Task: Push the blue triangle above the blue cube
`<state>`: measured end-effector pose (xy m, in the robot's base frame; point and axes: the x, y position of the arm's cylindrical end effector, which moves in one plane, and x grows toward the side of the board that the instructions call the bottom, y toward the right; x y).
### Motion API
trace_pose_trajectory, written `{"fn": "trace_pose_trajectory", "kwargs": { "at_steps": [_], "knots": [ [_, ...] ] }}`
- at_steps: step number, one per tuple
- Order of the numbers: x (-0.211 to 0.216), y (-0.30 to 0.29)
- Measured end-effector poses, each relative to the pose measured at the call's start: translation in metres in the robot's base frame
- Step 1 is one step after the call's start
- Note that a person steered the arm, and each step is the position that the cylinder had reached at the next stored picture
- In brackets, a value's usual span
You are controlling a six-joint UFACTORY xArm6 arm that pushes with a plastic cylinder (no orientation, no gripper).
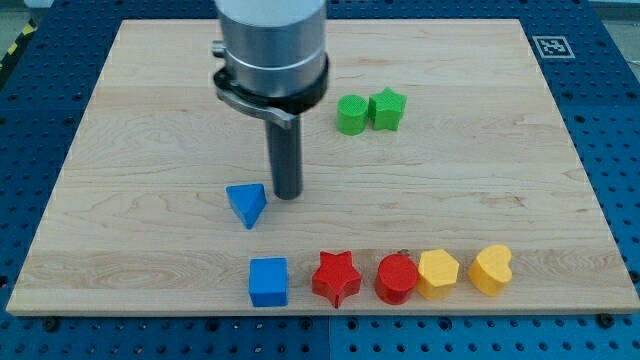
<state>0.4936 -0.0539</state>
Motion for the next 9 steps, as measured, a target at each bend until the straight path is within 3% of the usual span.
{"fn": "trace_pose_trajectory", "kwargs": {
  "at_steps": [2,4,5,9],
  "knots": [
    [0.025,-0.020],
    [0.002,-0.070],
    [0.033,-0.077],
    [0.036,-0.077]
  ]
}}
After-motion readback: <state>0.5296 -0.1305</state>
